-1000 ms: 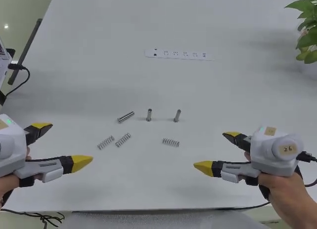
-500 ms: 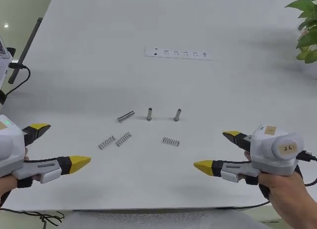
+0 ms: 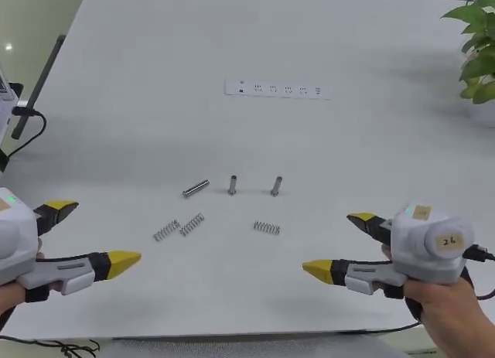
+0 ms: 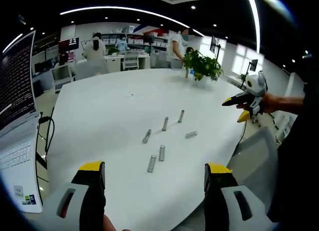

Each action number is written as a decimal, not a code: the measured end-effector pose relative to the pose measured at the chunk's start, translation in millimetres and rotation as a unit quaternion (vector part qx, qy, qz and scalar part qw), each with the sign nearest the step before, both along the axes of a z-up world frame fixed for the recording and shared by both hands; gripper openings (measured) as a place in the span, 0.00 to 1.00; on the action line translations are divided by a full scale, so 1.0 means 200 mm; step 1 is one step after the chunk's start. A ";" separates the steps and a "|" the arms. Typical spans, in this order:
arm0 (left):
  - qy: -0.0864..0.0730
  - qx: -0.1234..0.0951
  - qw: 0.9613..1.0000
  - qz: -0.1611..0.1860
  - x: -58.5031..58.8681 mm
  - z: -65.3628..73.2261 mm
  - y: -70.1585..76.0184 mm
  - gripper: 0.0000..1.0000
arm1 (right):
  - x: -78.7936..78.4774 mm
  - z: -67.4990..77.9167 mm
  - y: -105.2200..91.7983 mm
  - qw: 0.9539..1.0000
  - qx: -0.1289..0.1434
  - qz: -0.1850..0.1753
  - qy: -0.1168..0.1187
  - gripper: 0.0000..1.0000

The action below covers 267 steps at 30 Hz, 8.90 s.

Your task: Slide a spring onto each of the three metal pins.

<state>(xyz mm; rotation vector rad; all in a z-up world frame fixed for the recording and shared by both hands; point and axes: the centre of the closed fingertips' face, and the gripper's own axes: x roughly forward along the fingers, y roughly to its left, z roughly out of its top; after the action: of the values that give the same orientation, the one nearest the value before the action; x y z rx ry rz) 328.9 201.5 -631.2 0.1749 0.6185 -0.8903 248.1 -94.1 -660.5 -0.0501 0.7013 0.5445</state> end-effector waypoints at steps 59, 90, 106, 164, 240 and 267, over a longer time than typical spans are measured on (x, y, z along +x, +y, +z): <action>0.003 -0.001 0.999 -0.045 0.33 -0.08 -0.22 0.76 | 0.02 0.00 -0.01 1.000 0.003 -0.007 0.005 0.78; 0.017 -0.006 0.996 -0.082 0.60 -0.20 -0.55 0.72 | 0.02 0.00 -0.02 1.000 0.003 -0.010 0.007 0.77; 0.041 0.017 0.994 -0.098 0.64 -0.40 -0.67 0.67 | 0.03 -0.03 -0.04 1.000 0.003 -0.013 0.011 0.77; 0.005 0.122 0.984 -0.128 0.65 -0.76 -0.82 0.00 | 0.00 -0.07 -0.07 0.999 0.007 -0.019 0.025 0.76; 0.003 0.103 0.992 -0.068 0.68 -0.56 -0.60 0.00 | 0.03 -0.05 -0.03 1.000 0.008 -0.005 0.017 0.76; 0.011 0.102 0.992 -0.071 0.64 -0.58 -0.59 0.00 | 0.03 -0.06 -0.01 1.000 0.009 -0.001 0.019 0.76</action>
<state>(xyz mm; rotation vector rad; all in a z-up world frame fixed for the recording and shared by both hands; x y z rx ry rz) 456.5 83.3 -746.6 0.3975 0.7236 -0.9657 253.4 -95.6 -673.1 -0.0224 0.7324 0.5501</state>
